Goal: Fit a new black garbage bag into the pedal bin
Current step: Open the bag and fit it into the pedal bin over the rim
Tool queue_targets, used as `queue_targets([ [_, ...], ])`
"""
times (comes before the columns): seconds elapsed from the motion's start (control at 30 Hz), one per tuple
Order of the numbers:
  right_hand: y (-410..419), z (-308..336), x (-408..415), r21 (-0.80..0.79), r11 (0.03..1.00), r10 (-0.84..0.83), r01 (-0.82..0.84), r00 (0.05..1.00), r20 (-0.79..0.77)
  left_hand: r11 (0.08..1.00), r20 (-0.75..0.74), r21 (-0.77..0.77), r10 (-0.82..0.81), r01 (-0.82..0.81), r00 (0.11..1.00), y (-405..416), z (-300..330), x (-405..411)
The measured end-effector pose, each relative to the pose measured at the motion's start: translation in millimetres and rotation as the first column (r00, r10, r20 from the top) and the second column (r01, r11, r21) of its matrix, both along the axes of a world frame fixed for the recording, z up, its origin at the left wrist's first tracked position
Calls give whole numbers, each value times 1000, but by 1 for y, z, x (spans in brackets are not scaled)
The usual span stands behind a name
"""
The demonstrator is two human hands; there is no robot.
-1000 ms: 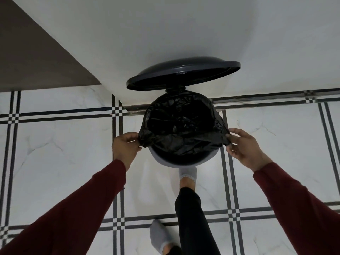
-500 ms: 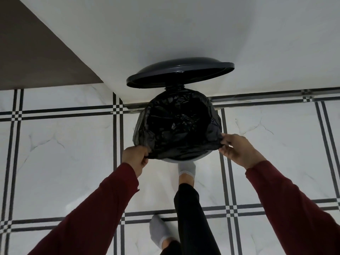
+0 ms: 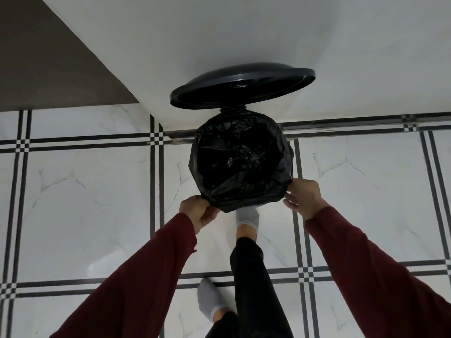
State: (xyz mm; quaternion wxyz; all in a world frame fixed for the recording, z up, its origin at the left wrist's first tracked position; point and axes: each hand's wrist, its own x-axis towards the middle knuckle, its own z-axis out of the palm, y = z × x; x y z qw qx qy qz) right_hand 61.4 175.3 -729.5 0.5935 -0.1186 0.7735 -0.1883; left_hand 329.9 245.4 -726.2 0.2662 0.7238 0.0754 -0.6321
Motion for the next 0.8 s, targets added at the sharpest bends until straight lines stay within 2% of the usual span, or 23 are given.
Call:
queue_targets([
  [0.07, 1, 6, -1, 35, 997, -73, 69, 990, 124, 992, -139, 17, 123, -121, 983, 2, 4, 1],
  [0.17, 8, 11, -7, 4, 986, -160, 167, 938, 308, 951, -255, 25, 305, -309, 918, 8, 4, 8],
  [0.2, 12, 10, -9, -45, 991, -103, 125, 938, 332, 929, -290, 17, 359, -370, 887, 11, 4, 9],
  [0.27, 24, 7, -9, -177, 984, 53, -2, 957, 285, 891, -346, -3, 425, -454, 836, 16, 4, 5],
  [0.33, 32, -1, -7, -253, 967, 93, -29, 966, 242, 863, -361, -20, 465, -505, 808, 22, 4, -4],
  [0.4, 35, -8, -6, -240, 970, 46, 26, 955, 292, 853, -327, -38, 482, -521, 813, 27, 2, -14],
  [0.47, 35, -15, -5, -189, 978, -23, 85, 951, 309, 871, -236, -68, 459, -486, 856, 31, -1, -21],
  [0.53, 37, -22, -3, -166, 983, -47, 78, 983, 179, 906, -105, -64, 411, -419, 906, 33, -4, -25],
  [0.6, 34, -25, -3, -192, 981, 15, -20, 1000, -28, 937, -2, -27, 348, -348, 938, 33, -9, -26],
  [0.63, 33, -24, -2, -202, 975, 83, -92, 995, -53, 948, 50, -3, 319, -320, 946, 31, -11, -26],
  [0.67, 32, -20, 0, -207, 969, 134, -134, 991, -14, 953, 91, 18, 300, -302, 950, 29, -13, -24],
  [0.7, 30, -18, 0, -201, 975, 115, -98, 991, 73, 954, 106, 25, 293, -297, 950, 25, -14, -22],
  [0.73, 30, -17, -1, -163, 986, -5, 37, 981, 192, 950, 91, 19, 307, -310, 947, 22, -14, -21],
  [0.77, 30, -14, -1, -85, 970, -190, 228, 929, 319, 939, 58, 2, 342, -343, 938, 18, -13, -20],
  [0.8, 32, -12, -2, -1, 923, -348, 384, 837, 423, 910, 4, -18, 415, -415, 910, 15, -10, -20],
])
